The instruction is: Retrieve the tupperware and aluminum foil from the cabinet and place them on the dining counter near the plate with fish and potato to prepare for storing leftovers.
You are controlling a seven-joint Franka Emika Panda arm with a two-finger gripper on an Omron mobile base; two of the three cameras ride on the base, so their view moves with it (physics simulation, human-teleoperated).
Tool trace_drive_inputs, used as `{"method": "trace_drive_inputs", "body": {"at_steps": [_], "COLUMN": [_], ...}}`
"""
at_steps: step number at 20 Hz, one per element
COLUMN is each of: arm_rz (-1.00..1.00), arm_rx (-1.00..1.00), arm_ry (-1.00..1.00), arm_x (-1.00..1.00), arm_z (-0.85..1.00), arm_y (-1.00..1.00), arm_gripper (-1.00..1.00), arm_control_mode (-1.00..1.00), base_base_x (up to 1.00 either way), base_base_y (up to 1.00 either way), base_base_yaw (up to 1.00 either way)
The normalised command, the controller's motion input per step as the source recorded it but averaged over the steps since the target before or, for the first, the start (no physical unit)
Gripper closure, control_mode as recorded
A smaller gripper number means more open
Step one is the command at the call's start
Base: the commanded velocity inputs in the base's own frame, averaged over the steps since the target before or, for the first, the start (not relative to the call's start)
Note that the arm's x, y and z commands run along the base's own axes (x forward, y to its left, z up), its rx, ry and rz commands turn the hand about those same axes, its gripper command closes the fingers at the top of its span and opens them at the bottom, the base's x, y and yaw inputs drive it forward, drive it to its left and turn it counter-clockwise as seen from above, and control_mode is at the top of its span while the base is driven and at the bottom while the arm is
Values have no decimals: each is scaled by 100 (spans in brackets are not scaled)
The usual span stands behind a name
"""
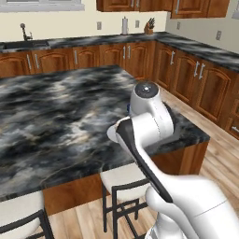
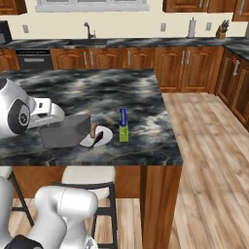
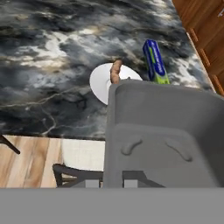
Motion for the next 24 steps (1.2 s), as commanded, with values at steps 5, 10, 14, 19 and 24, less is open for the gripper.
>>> {"method": "trace_drive_inputs", "body": {"at_steps": [5,10,14,19,24], "arm_rz": [7,3,7,11,8], "arm_rx": [0,10,14,4,0], "arm_ry": [-4,1,3,0,0], "arm_x": [30,42,21,0,19], "arm_z": [-8,-10,-23,-45,-29], "arm_y": [47,24,39,70,52], "arm_gripper": [100,100,100,100,100], "arm_control_mode": [-100,-100,-100,-100,-100], "base_base_x": [0,0,0,0,0], "base_base_y": [0,0,0,0,0], "base_base_yaw": [0,0,0,0,0]}}
